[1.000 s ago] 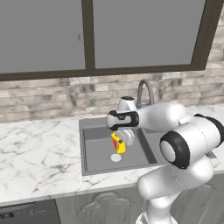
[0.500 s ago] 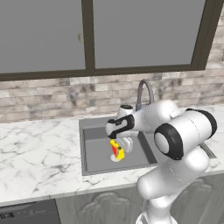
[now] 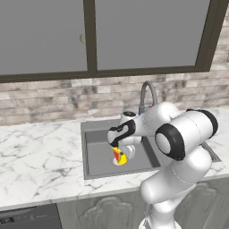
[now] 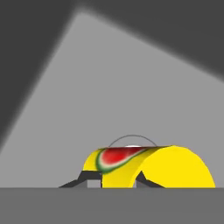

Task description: Move any existing items from the left basin to the right basin for drying. Then move the cup from the counter to the left basin of the sink for washing.

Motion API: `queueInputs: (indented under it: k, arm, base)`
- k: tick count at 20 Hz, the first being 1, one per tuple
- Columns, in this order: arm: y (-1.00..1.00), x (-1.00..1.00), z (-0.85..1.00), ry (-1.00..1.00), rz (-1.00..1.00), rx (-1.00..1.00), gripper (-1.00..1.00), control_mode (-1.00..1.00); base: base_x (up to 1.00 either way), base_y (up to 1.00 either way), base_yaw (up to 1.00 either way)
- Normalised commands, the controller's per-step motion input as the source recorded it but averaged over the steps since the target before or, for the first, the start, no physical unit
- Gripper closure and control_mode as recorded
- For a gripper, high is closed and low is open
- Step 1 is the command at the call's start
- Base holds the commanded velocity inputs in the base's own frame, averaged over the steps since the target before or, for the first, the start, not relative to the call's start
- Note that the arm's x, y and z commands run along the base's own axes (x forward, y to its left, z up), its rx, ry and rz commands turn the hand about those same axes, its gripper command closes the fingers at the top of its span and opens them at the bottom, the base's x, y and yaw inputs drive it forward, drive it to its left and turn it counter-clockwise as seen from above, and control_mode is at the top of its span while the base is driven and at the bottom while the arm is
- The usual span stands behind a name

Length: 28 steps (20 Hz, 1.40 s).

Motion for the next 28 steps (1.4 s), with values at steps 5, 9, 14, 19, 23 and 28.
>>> queueInputs:
  k: [5, 9, 14, 19, 23, 28]
  arm:
    - [0.0, 0.05, -0.18, -0.09, 0.0, 0.0, 1.0, -1.0]
    - [0.0, 0.0, -0.19, -0.05, 0.0, 0.0, 1.0, -1.0]
    - [-0.01, 0.0, -0.04, -0.01, 0.0, 0.0, 1.0, -1.0]
    - [-0.03, 0.0, 0.0, 0.0, 0.0, 0.0, -1.0, -1.0]
    - [-0.1, 0.0, 0.0, 0.0, 0.0, 0.0, -1.0, -1.0]
    - [-0.14, 0.0, 0.27, -0.01, 0.0, 0.02, -1.0, -1.0]
  base:
    - [0.0, 0.0, 0.0]
    - [0.0, 0.0, 0.0]
    - [0.0, 0.0, 0.0]
    - [0.0, 0.0, 0.0]
    - [0.0, 0.0, 0.0]
    - [0.0, 0.0, 0.0]
